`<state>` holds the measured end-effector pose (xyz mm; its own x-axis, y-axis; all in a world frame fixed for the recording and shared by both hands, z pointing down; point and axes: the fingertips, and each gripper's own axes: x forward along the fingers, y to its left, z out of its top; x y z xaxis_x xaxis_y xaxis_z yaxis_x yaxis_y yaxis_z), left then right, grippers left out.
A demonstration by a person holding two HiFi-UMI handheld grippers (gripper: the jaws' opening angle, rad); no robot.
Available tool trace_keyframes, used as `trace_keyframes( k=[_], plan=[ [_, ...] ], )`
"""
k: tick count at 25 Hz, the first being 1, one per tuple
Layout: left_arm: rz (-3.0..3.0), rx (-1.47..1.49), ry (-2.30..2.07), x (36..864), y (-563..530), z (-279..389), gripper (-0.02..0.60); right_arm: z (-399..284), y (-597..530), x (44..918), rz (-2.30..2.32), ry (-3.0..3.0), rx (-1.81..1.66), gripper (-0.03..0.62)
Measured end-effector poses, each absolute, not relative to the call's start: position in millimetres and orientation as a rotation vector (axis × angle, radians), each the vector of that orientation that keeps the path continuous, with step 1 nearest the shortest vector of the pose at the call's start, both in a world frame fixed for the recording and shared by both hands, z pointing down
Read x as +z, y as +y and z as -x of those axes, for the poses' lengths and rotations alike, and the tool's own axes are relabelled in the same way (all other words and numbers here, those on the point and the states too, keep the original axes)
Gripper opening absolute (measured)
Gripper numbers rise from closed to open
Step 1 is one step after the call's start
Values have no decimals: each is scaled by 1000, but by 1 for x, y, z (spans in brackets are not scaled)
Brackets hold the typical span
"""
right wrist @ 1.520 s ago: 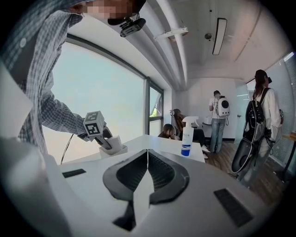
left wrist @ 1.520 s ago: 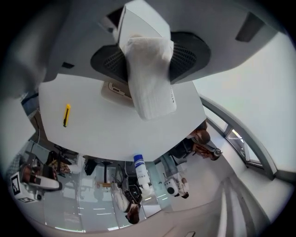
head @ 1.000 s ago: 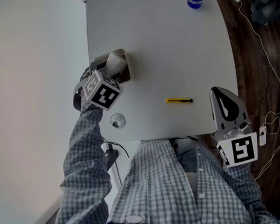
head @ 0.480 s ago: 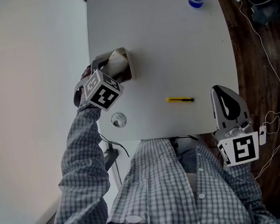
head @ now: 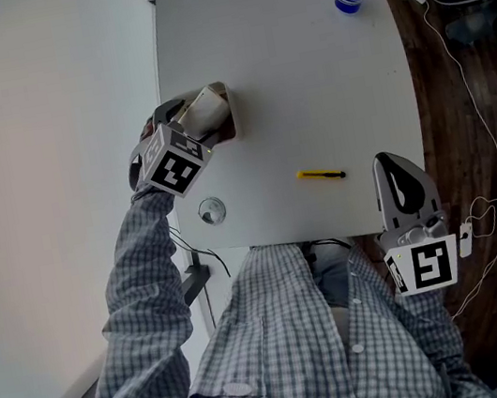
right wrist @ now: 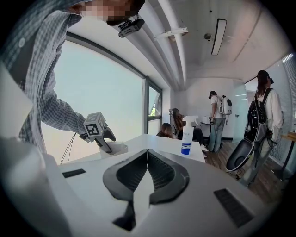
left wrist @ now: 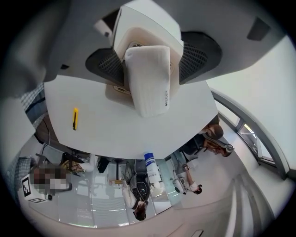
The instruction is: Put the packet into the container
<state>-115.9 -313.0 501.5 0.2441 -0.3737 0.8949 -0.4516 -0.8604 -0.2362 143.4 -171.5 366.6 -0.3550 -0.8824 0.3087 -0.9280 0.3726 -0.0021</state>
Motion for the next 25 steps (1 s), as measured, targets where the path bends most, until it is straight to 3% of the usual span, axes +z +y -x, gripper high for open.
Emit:
trace_keyframes(
  k=[12, 14, 19, 23, 25],
  plan=[
    [-2479, 1500, -854, 469, -303, 112, 356, -132, -172, 359, -1623, -2414, 245, 15],
    [-2510, 1471, -845, 462, -299, 109, 247, -132, -170, 360, -1594, -2413, 224, 15],
    [-2594, 1446, -936, 441, -294, 110, 77, -126, -164, 357, -1556, -2424, 182, 15],
    [-2638, 1285, -1099, 418, -291, 109, 9, -121, -161, 352, -1541, -2432, 158, 15],
    [-2659, 1192, -1128, 405, -286, 106, 8, -118, -160, 349, -1535, -2437, 148, 15]
  ],
)
